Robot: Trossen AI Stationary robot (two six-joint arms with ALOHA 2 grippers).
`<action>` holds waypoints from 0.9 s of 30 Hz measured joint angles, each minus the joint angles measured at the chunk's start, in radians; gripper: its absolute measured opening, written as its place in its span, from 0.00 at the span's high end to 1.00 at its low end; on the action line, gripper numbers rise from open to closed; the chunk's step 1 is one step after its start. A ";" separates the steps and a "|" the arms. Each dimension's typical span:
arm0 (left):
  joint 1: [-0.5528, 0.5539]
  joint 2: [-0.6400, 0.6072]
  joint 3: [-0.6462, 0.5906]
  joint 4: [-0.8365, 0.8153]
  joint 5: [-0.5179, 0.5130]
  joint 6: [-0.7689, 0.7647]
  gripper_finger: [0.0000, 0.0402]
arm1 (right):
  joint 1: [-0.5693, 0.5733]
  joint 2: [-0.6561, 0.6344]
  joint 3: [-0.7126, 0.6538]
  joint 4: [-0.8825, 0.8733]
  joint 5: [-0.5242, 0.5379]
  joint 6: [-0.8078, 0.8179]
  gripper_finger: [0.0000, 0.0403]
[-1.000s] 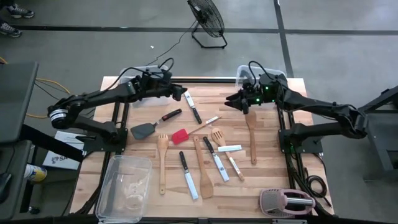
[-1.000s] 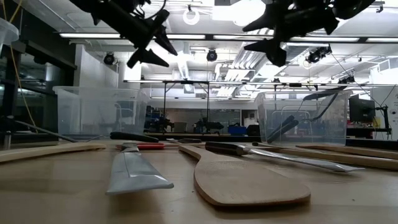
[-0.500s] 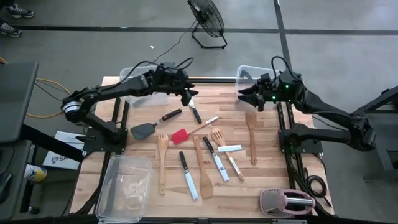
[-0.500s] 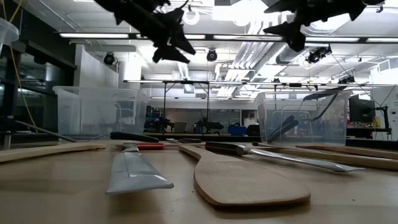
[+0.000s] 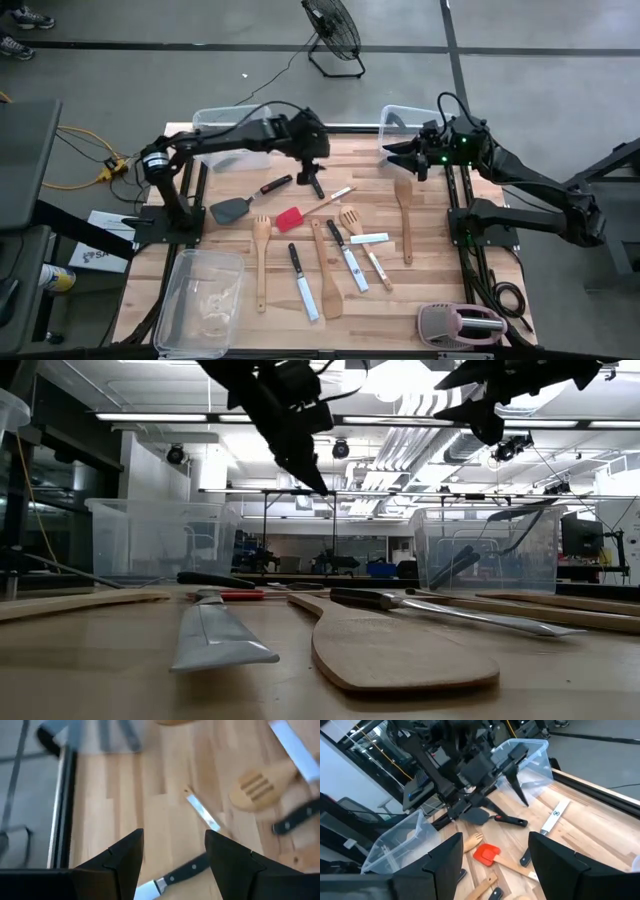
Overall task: Pick & Place Kitchen Items
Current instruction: Put the black kitchen knife into the top left transparent bin
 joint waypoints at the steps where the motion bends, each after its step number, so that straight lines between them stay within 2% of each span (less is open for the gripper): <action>1: -0.010 0.010 0.000 0.000 -0.001 0.040 0.48 | 0.000 0.000 0.000 -0.003 -0.001 0.000 0.46; 11: -0.068 0.130 0.000 -0.076 -0.074 0.392 0.48 | 0.000 0.000 0.000 -0.026 -0.001 -0.001 0.46; 17: -0.065 0.170 0.000 -0.157 -0.101 0.503 0.48 | 0.000 0.000 0.000 -0.026 -0.001 -0.001 0.46; 27: -0.065 0.222 -0.002 -0.125 -0.120 0.613 0.48 | 0.000 0.000 0.000 -0.026 -0.001 0.000 0.46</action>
